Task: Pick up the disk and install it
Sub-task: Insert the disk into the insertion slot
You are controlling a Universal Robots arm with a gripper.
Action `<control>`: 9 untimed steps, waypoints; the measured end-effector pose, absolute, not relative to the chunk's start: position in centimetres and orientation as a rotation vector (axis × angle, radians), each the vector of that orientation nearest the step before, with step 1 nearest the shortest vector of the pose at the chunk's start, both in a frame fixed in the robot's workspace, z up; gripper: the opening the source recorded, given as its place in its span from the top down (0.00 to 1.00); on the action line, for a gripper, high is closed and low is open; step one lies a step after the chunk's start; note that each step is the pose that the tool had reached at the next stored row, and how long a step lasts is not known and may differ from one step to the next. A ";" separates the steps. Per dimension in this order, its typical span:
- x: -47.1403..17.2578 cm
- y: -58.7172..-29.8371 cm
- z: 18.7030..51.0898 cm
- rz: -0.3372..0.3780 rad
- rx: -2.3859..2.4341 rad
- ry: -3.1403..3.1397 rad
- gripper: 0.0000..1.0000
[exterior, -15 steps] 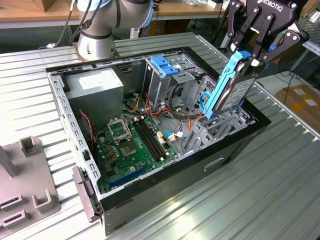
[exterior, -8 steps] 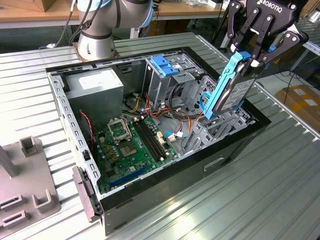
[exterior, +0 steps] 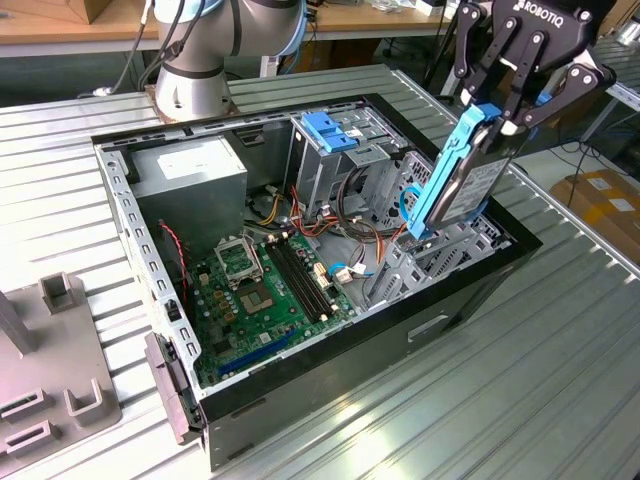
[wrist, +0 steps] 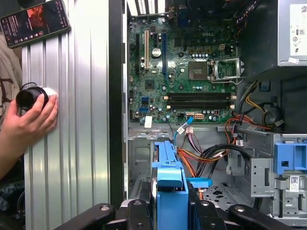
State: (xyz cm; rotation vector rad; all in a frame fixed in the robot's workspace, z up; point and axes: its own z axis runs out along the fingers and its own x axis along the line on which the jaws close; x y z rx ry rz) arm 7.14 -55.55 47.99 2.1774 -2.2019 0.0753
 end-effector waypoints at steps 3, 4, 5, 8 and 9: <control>7.1 -55.5 47.4 0.076 2.178 -2.202 0.63; 7.1 -55.6 47.4 0.076 2.178 -2.202 0.63; 7.1 -55.6 47.3 0.076 2.178 -2.202 0.63; 7.1 -55.5 46.8 0.076 2.178 -2.202 0.63; 7.1 -55.5 46.8 0.076 2.178 -2.202 0.63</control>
